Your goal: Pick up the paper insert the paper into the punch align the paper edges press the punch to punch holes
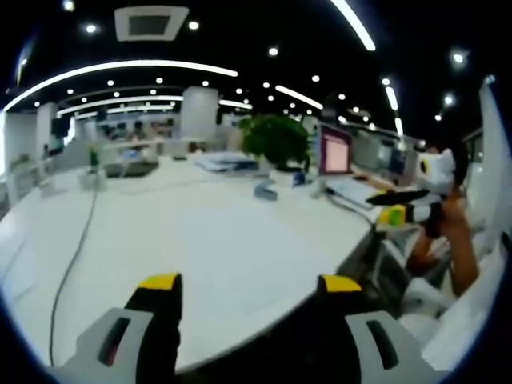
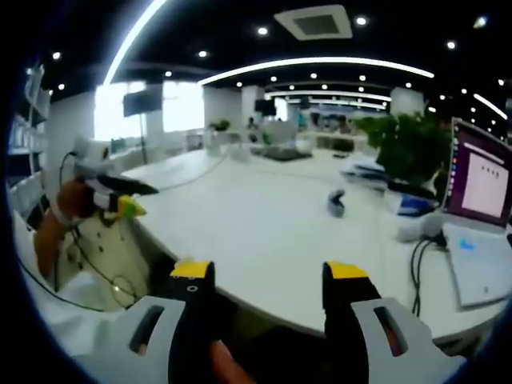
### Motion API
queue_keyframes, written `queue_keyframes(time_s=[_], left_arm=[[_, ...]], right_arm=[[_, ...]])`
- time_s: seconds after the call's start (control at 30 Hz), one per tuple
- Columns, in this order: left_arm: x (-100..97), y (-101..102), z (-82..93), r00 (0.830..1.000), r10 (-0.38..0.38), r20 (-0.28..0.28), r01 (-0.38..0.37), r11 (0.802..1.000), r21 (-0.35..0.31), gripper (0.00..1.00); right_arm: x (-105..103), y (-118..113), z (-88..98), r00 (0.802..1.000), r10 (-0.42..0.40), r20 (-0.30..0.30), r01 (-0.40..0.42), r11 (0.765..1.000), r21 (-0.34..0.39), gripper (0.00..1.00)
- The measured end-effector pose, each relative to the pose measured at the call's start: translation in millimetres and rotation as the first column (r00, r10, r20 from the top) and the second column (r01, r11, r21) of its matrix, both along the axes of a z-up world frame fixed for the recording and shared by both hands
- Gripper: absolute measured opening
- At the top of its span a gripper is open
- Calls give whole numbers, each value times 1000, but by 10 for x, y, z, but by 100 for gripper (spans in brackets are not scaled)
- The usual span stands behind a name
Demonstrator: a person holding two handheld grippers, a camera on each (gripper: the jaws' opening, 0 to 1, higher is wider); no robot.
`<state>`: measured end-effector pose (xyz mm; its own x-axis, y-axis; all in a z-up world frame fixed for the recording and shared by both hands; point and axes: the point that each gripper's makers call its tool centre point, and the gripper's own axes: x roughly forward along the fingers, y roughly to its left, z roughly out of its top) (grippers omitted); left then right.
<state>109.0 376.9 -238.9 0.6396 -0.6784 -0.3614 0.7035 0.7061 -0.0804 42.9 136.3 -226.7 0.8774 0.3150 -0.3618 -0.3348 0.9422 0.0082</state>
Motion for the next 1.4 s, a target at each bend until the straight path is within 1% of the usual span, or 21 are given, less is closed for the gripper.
queue_keyframes(time_s=[0.23,0.6,0.77,1.0,1.4], left_arm=[[9,12,-18,1000,-6,-1,6,1000,1,68],[11,34,-30,1000,-5,-4,5,1000,-4,68],[29,53,-55,1000,1,-8,-1,1000,3,68],[25,18,-53,1000,-6,-7,6,1000,4,68],[32,2,-53,1000,-8,-9,8,1000,11,68]], right_arm=[[28,18,-45,1000,-1,-14,1,1000,-9,56],[45,18,-26,1000,-6,-15,6,1000,4,56],[47,-1,-45,1000,-12,-22,12,1000,2,56],[38,-28,-48,1000,-19,-23,19,1000,3,56],[46,0,-65,1000,-8,-25,8,1000,5,56]])
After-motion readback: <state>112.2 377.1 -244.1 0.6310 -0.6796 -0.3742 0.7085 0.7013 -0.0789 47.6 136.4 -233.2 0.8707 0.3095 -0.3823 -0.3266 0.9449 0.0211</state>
